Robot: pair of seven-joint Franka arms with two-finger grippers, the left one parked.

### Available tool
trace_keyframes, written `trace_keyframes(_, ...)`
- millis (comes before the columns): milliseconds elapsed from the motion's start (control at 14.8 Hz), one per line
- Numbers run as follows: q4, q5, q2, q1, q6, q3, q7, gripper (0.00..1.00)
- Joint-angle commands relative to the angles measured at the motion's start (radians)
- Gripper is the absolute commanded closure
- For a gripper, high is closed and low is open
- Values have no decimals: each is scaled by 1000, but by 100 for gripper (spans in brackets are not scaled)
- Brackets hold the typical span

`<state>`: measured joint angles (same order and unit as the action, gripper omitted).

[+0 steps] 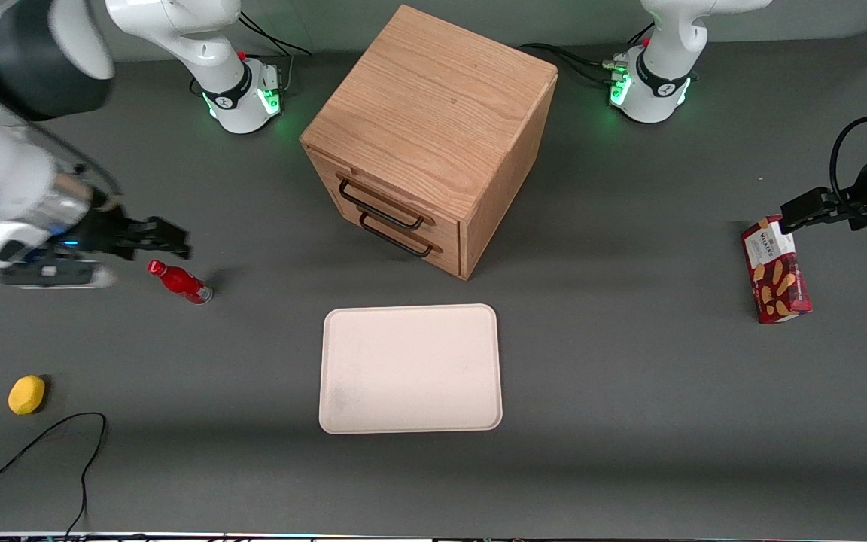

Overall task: Open upper drawer
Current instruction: 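Move the right gripper to the upper drawer's black handle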

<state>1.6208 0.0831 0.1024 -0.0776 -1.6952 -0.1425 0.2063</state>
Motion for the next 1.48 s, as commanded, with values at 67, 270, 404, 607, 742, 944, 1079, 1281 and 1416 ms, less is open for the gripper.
trace_keyframes(67, -30, 15, 23, -4, -9, -130, -57, 0)
trace_keyframes(270, -35, 23, 40, -5, -9, -192, -449, 0)
trace_keyframes(404, -32, 24, 65, -7, -9, -258, -496, 0)
trace_keyframes(607, -30, 21, 124, -24, -11, -336, -501, 0)
trace_keyframes(742, -24, 23, 148, -25, -11, -362, -501, 0)
trace_keyframes(944, -21, 23, 187, -39, -17, -373, -499, 0)
trace_keyframes(1079, -7, 24, 204, -47, -49, -378, -498, 0)
trace_keyframes(1281, 33, 24, 227, -54, -121, -378, -498, 0)
trace_keyframes(1416, 51, 23, 241, -62, -156, -378, -496, 0)
